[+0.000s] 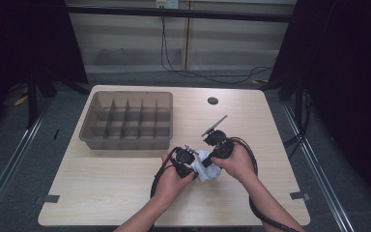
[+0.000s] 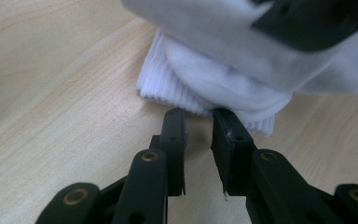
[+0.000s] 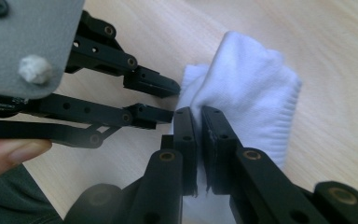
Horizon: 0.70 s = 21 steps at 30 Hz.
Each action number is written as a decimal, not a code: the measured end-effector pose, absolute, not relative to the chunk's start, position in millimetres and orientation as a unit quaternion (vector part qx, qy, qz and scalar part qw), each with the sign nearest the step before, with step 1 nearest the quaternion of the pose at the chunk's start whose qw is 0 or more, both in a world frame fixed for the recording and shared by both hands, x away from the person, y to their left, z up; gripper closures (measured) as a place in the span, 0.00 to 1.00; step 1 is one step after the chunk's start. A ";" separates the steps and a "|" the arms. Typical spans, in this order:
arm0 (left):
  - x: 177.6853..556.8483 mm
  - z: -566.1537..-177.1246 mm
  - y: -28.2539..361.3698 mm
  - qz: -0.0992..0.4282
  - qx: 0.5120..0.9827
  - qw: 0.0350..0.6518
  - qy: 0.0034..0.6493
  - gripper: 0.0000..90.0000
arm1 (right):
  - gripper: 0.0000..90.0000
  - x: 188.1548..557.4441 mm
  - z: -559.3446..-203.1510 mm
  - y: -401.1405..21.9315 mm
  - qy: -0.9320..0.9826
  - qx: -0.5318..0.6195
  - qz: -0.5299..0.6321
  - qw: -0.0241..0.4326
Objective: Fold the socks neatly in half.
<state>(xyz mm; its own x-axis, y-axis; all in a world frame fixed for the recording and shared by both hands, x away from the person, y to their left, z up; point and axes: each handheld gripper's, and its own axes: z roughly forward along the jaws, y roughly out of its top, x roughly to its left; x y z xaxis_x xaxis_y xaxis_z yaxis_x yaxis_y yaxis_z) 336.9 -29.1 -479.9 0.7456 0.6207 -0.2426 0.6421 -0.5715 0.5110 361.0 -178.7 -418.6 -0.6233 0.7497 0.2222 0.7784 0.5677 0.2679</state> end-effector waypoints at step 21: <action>335.8 -466.3 11.0 0.018 0.897 0.271 0.349 0.56 | 0.90 358.7 -447.1 -165.1 -0.896 -0.421 -0.143 0.023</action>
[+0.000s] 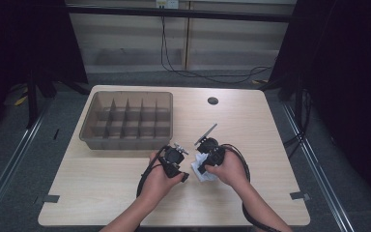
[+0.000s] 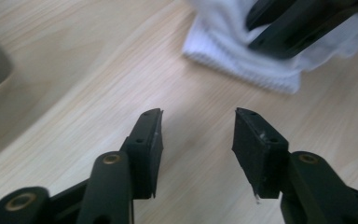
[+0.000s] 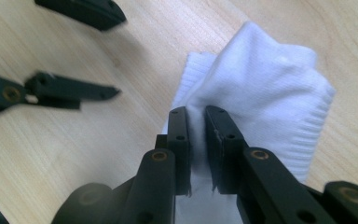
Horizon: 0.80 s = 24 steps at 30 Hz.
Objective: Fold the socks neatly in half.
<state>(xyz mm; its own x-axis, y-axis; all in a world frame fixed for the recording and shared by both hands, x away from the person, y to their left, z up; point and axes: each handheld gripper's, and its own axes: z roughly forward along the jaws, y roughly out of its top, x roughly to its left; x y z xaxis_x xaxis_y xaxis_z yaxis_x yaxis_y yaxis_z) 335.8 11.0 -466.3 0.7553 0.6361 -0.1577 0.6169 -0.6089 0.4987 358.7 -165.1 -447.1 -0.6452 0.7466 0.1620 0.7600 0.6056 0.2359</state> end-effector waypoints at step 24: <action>338.2 -464.7 31.3 0.032 0.891 0.278 0.357 0.43 | 0.78 359.8 -433.9 -164.0 -0.899 -0.416 -0.132 0.023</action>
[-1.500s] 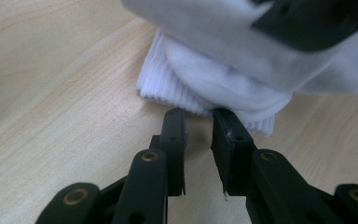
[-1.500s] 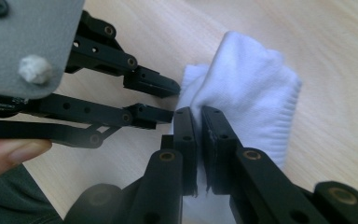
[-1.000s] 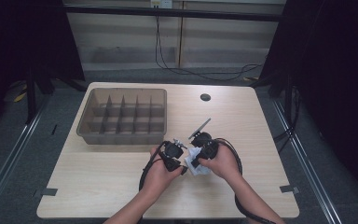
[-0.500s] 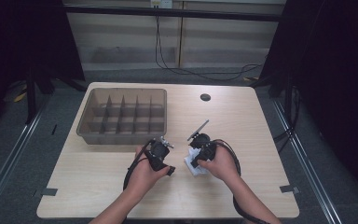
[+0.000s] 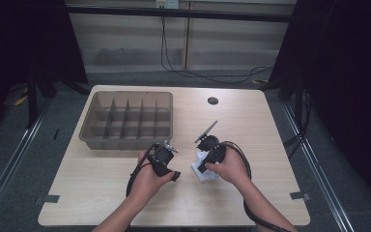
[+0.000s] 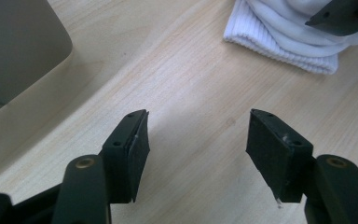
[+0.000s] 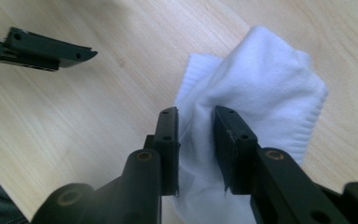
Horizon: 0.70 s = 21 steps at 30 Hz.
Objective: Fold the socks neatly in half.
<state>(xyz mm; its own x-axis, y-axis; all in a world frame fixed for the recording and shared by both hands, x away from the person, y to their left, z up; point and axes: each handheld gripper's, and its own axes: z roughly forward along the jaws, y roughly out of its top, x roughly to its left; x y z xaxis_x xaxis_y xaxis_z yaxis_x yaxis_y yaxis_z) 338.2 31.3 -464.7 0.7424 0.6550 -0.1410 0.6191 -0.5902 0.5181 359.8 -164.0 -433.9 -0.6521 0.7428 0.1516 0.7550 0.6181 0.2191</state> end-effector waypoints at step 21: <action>338.1 -466.2 29.3 0.032 0.894 0.274 0.353 0.42 | 0.73 363.9 -405.9 -168.4 -0.894 -0.424 -0.141 0.013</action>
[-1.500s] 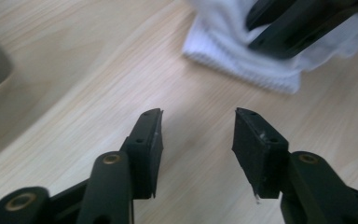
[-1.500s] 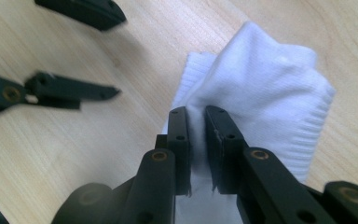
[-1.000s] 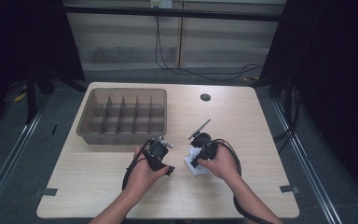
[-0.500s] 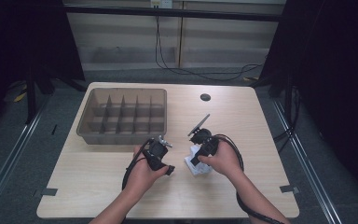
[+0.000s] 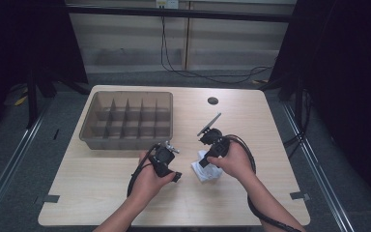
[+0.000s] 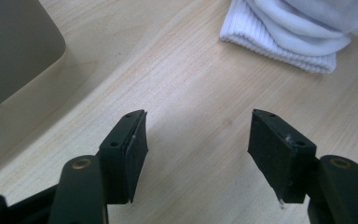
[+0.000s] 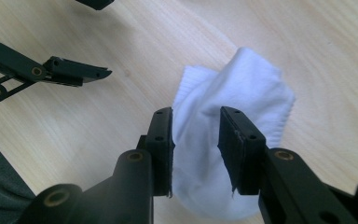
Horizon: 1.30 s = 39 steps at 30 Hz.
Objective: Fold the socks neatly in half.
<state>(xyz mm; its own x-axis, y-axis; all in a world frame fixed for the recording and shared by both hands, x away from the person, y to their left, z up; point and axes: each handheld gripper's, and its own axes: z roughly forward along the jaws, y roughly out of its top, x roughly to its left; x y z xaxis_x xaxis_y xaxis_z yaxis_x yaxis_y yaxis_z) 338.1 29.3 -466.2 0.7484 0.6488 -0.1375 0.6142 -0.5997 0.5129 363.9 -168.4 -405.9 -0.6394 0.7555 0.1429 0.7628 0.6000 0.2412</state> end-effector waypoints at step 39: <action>339.6 -467.6 28.5 0.028 0.890 0.270 0.366 0.36 | 0.88 382.6 -416.1 -163.0 -0.892 -0.433 -0.131 -0.017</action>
<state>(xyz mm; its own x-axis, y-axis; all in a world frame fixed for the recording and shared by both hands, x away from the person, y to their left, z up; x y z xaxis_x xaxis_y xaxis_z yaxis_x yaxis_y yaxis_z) 339.6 28.5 -467.6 0.7304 0.6668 -0.1479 0.6368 -0.5866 0.5004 382.6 -163.0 -416.1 -0.6245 0.7767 0.0825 0.7677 0.5910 0.2478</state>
